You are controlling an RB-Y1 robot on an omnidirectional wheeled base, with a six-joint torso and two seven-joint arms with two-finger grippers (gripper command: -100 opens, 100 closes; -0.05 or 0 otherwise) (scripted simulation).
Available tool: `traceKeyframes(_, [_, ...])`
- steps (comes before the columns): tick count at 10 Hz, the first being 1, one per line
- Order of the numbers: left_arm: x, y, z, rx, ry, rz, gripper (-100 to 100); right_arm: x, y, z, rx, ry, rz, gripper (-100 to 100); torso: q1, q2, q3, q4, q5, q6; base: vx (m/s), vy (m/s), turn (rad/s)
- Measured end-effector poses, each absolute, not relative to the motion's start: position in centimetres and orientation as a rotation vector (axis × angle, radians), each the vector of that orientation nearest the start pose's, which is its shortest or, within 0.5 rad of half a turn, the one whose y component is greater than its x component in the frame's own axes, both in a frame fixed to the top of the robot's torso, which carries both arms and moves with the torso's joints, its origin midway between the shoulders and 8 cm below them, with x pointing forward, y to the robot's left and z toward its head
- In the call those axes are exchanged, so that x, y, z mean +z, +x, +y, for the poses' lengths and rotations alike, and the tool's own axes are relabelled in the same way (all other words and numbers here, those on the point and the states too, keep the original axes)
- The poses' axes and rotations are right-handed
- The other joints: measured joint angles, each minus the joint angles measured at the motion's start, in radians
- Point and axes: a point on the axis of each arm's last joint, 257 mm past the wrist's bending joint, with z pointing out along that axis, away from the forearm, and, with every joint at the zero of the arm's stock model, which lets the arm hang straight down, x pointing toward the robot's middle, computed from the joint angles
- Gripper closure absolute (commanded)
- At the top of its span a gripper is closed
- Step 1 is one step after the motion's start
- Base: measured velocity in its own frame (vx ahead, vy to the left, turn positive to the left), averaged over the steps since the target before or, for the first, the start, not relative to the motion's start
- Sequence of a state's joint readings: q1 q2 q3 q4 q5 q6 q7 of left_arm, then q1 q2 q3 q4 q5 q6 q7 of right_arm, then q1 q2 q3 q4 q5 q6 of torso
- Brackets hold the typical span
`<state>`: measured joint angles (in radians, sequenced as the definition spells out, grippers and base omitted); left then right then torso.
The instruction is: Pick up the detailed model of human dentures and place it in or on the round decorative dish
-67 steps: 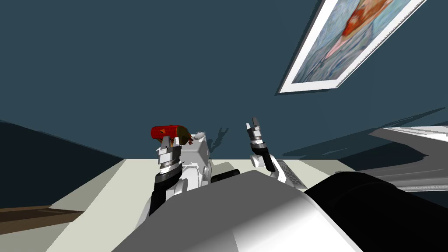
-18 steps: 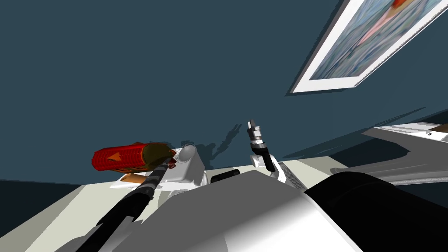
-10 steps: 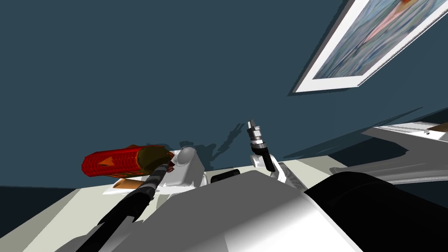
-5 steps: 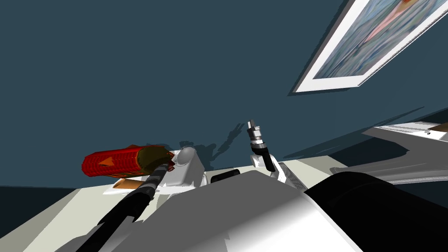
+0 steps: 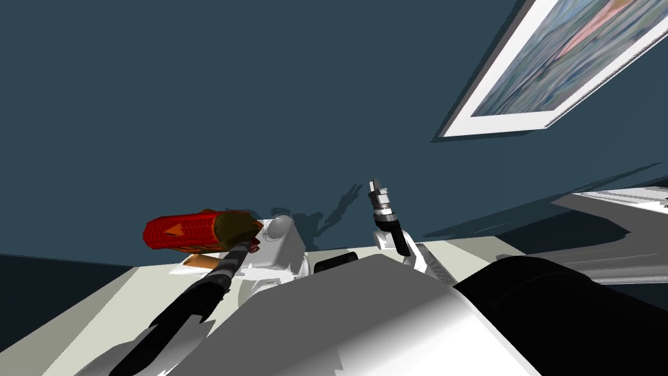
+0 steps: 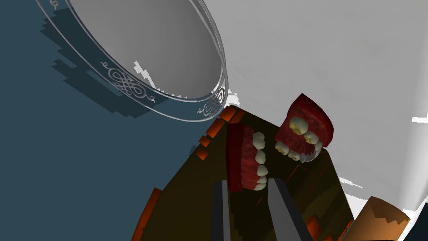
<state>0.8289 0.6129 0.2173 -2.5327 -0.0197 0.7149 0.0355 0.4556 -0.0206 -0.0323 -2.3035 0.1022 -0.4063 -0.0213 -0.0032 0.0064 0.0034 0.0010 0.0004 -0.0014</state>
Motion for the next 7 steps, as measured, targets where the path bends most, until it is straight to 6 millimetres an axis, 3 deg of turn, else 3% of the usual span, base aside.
traceKeyframes(7, [-18.1, 34.8, 46.0, -0.358, -1.156, 1.574, 100, 3.1, 35.8, -27.5, 1.227, 0.612, 0.696, 0, 0.001, 0.0, 0.0, 0.0, 0.002, -0.002, -0.077, -0.072, 0.09])
